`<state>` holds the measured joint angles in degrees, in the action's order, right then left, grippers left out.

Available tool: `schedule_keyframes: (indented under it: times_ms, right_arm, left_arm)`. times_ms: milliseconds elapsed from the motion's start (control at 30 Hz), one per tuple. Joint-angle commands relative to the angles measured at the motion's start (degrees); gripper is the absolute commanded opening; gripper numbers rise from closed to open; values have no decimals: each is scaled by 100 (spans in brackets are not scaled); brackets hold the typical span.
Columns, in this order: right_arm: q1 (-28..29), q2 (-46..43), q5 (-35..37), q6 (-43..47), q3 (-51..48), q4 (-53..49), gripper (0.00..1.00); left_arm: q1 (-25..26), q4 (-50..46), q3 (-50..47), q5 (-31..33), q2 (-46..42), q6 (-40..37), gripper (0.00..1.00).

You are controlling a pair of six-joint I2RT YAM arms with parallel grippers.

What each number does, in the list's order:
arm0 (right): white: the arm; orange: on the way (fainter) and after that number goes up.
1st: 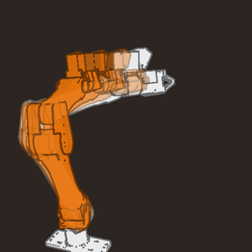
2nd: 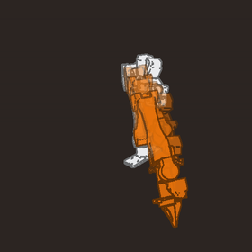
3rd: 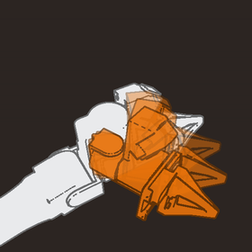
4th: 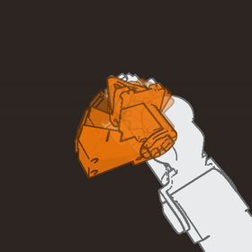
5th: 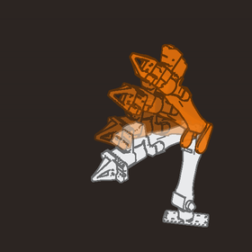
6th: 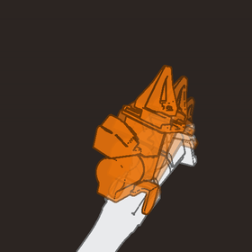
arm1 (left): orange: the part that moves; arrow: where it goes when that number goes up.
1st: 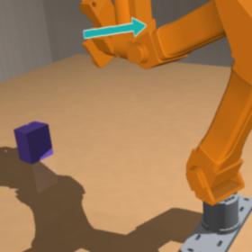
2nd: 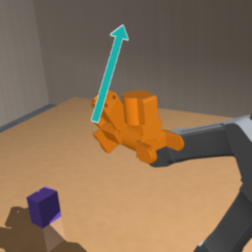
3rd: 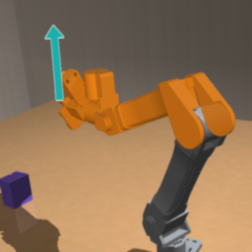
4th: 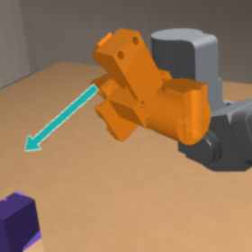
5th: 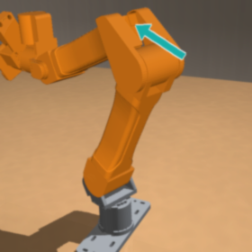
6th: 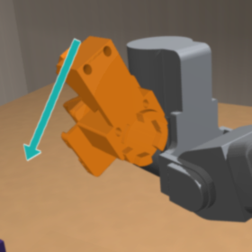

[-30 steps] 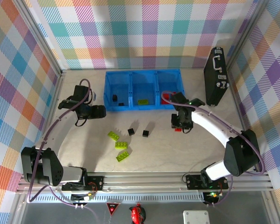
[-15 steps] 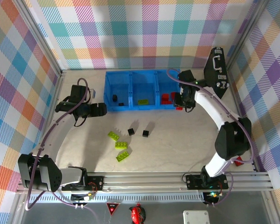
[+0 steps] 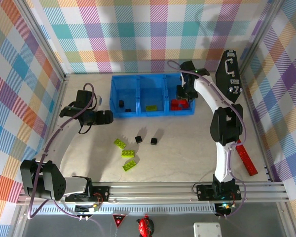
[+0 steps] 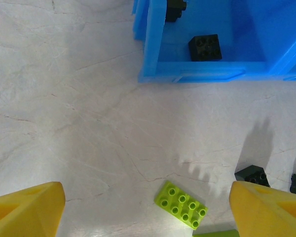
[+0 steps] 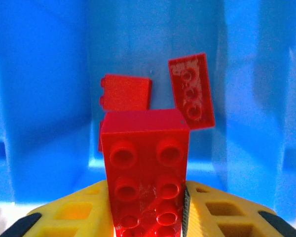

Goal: Sort the legos into containers by color
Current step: Place the lego in the container.

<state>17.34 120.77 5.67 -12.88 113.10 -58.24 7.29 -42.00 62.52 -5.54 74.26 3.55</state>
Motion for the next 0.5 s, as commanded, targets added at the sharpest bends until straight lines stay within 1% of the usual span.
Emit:
schedule_keyframes:
  times_ms: [0,233,367,467]
  right_arm:
    - [-116,369,146,189,515,-203,36]
    - [-170,1074,187,396,1239,226,36]
    - [-170,1335,183,546,1397,580,36]
    - [-170,1544,127,598,1547,724,36]
  left_arm:
    - [-60,-86,114,-58,-32,-12,86]
    - [-56,-28,76,-69,-83,49,84]
    - [-60,24,28,-39,-127,82,84]
    - [-61,1,6,98,-131,162,84]
